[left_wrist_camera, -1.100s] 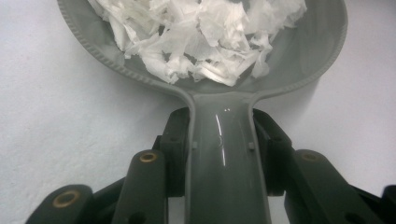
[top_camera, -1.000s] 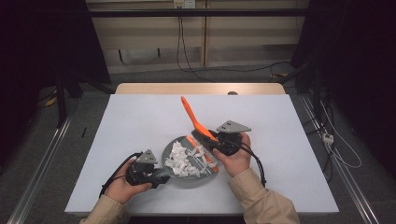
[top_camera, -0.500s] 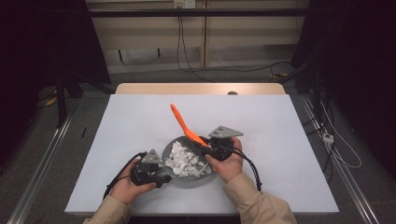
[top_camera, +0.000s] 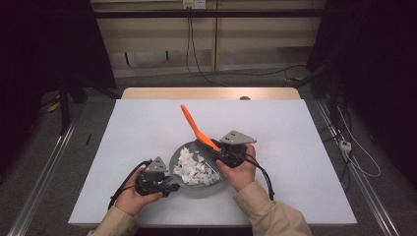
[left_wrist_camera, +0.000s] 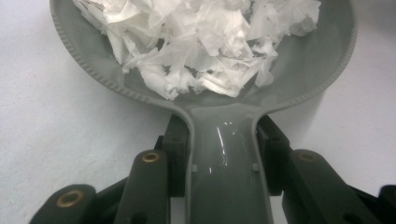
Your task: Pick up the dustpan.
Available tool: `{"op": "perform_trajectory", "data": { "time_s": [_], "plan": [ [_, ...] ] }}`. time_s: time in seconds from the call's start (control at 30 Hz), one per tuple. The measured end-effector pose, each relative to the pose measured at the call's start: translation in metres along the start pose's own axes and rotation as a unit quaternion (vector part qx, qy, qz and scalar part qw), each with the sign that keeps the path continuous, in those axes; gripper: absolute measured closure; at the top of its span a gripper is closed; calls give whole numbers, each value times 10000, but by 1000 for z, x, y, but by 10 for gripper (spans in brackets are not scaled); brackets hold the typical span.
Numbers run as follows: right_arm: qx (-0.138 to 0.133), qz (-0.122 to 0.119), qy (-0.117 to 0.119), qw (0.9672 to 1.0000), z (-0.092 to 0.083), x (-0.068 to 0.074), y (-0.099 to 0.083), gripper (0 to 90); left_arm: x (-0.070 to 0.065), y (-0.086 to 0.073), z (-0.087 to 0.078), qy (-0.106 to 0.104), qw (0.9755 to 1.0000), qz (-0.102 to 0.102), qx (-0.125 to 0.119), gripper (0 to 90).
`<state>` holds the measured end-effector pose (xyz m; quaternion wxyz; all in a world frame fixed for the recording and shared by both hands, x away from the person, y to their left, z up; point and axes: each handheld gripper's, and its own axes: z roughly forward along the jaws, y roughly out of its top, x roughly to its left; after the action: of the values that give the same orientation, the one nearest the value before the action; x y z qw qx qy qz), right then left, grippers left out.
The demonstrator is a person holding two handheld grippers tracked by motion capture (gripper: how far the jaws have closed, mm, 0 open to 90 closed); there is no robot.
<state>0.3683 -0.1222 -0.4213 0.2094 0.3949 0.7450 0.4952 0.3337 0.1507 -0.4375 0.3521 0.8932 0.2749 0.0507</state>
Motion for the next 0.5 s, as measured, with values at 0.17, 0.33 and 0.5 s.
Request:
{"op": "perform_trajectory", "data": {
  "time_s": [0.17, 0.33, 0.5],
  "plan": [
    [109, 156, -108, 9998, 4, -12, -5, 718, 2, -4, -2, 65, 10000, -2, 75, 638],
    [74, 308, -118, 9994, 3, -18, -4, 718, 4, -5, -3, 59, 9999, -57, 117, 638],
    [-40, 289, -45, 9996, -4, -17, 3, 718, 5, -6, -4, 1, 9999, 0, 161, 638]
  ]
}}
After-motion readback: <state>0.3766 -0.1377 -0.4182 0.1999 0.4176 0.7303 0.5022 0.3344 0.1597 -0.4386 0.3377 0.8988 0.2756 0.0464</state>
